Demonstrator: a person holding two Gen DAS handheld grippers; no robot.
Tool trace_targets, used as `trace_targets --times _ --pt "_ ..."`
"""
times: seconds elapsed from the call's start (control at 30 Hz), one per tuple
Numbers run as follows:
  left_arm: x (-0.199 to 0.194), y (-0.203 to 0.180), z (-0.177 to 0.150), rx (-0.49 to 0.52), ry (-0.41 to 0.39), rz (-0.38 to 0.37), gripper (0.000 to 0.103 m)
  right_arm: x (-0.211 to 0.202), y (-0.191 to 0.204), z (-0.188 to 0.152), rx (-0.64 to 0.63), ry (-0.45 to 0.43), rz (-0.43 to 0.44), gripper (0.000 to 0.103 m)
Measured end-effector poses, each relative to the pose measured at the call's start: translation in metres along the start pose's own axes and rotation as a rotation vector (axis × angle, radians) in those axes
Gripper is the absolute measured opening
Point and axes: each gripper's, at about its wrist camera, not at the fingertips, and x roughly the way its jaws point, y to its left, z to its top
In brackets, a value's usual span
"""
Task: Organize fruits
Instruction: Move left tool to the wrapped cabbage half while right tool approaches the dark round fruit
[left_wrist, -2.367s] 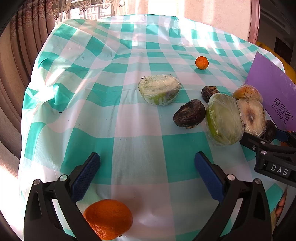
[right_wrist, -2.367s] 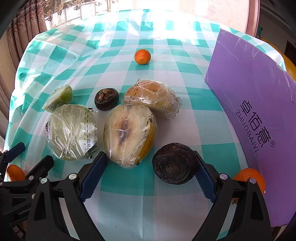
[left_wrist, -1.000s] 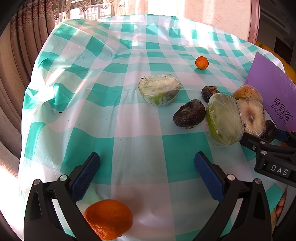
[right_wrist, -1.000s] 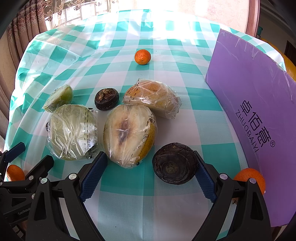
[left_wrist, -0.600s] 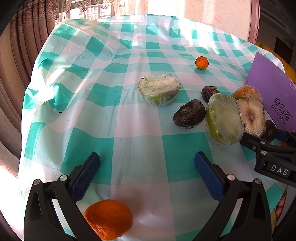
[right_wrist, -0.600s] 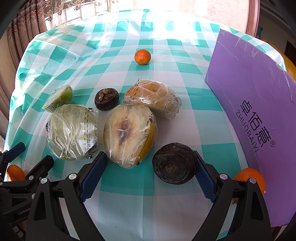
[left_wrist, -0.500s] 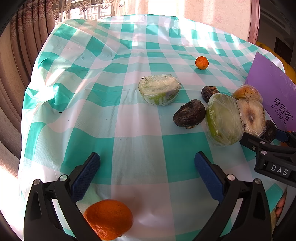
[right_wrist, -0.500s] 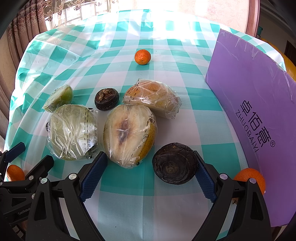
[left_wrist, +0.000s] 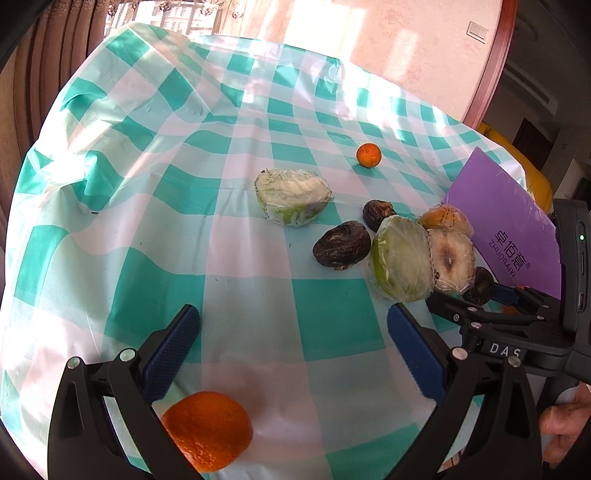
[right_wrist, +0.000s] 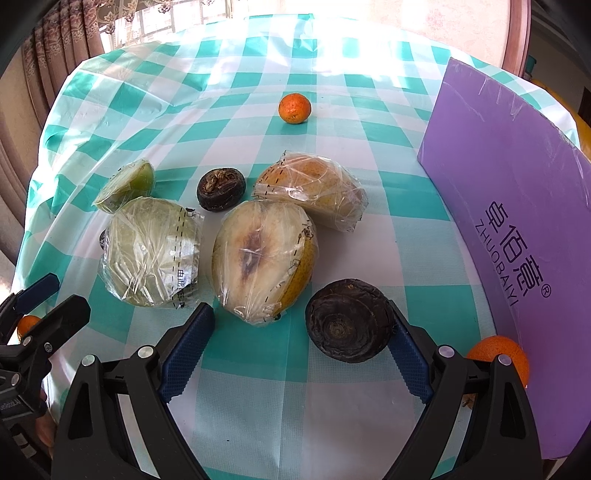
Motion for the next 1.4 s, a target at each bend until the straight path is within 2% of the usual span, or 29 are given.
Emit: trace_targets --times 0.33,0.57,0.73,1.0,1.13,1.27,1.4 --pt "-0.014 0.010 -0.004 -0.071 -0.044 -0.145 0.101 -0.004 -0.003 -0.002 -0.005 -0.028 0.051 0.087" --pt "-0.021 0.016 -0.008 -0.098 -0.059 -0.182 0.101 -0.013 -0.006 -0.004 0.015 -0.080 0.121 0.087" --pt "-0.027 0.018 -0.010 -0.110 -0.086 -0.163 0.101 -0.024 -0.005 -0.006 0.005 -0.140 0.183 0.087" --pt "-0.034 0.011 -0.010 -0.074 -0.121 -0.080 0.101 -0.032 -0.012 -0.006 0.044 -0.205 0.251 0.087" --pt "-0.044 -0.006 -0.011 0.012 -0.171 -0.042 0.101 -0.039 -0.017 -0.006 0.069 -0.251 0.189 0.087" --pt "-0.046 -0.020 -0.011 0.076 -0.189 -0.026 0.100 -0.040 -0.014 -0.005 0.056 -0.255 0.146 0.087" --pt "-0.047 -0.017 -0.011 0.061 -0.194 -0.031 0.100 -0.038 -0.020 -0.004 0.074 -0.250 0.142 0.087"
